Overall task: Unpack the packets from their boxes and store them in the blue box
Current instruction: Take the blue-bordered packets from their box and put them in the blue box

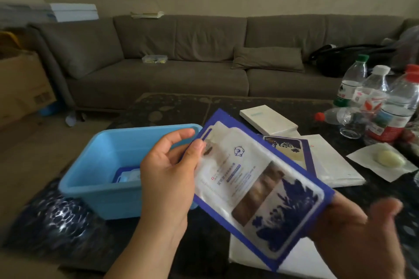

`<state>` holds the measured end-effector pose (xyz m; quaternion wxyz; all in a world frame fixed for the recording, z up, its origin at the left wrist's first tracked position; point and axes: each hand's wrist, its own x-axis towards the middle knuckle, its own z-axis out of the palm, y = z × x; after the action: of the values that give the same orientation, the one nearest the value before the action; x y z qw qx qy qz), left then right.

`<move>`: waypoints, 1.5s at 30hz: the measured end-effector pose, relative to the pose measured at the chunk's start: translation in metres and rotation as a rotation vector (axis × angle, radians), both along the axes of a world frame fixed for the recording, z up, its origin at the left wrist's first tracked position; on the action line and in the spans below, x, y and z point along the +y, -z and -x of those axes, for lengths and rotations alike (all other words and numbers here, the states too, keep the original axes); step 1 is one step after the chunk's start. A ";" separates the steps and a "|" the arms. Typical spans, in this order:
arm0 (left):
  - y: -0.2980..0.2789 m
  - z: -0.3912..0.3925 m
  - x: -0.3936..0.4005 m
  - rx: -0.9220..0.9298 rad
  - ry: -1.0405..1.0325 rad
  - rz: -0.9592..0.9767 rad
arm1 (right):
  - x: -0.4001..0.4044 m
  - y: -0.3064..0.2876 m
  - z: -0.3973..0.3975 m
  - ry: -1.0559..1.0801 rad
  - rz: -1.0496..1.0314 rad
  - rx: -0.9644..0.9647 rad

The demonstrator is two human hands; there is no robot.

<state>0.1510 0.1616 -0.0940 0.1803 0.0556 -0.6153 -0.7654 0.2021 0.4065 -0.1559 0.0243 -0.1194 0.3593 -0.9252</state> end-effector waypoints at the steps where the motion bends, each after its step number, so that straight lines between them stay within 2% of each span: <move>1: 0.000 0.001 -0.004 -0.013 -0.006 -0.023 | -0.010 -0.008 -0.002 0.109 -0.109 -0.084; 2: 0.001 0.001 -0.009 -0.025 -0.009 -0.037 | -0.022 -0.025 -0.004 0.196 -0.345 -0.093; 3: 0.001 0.001 -0.014 -0.031 -0.010 -0.043 | -0.038 -0.034 0.002 0.123 -0.487 -0.017; 4: 0.001 0.002 -0.019 -0.024 -0.011 -0.036 | -0.047 -0.040 0.001 0.163 -0.622 -0.040; 5: 0.000 0.002 -0.025 -0.004 -0.018 -0.006 | -0.054 -0.050 0.002 0.303 -0.775 -0.087; 9: -0.005 0.004 -0.052 0.068 -0.053 0.212 | -0.066 -0.088 0.027 0.429 -0.945 0.117; 13: -0.005 0.008 -0.083 0.043 -0.084 0.304 | -0.085 -0.121 0.059 0.382 -1.128 0.254; 16: 0.001 0.015 -0.109 0.042 -0.219 0.446 | -0.104 -0.139 0.082 0.390 -1.244 0.322; 21: 0.007 0.016 -0.143 -0.151 -0.388 0.767 | -0.147 -0.152 0.117 0.371 -1.485 0.358; 23: 0.008 0.014 -0.152 -0.266 -0.385 0.861 | -0.166 -0.145 0.129 0.259 -1.529 0.288; 25: 0.007 0.012 -0.159 -0.340 -0.357 0.886 | -0.182 -0.131 0.140 0.102 -1.578 0.138; 27: 0.007 0.010 -0.163 -0.356 -0.333 0.882 | -0.195 -0.116 0.149 -0.035 -1.595 -0.016; 30: 0.006 0.007 -0.166 -0.370 -0.309 0.891 | -0.207 -0.099 0.158 -0.129 -1.556 -0.143; 45: 0.008 0.007 -0.168 -0.334 -0.310 0.893 | -0.239 -0.074 0.159 -0.167 -1.620 -0.257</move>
<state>0.1441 -0.0062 -0.1018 0.1972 0.1856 -0.8879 -0.3719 0.0435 0.1673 -0.0816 0.2126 0.0156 0.8997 -0.3809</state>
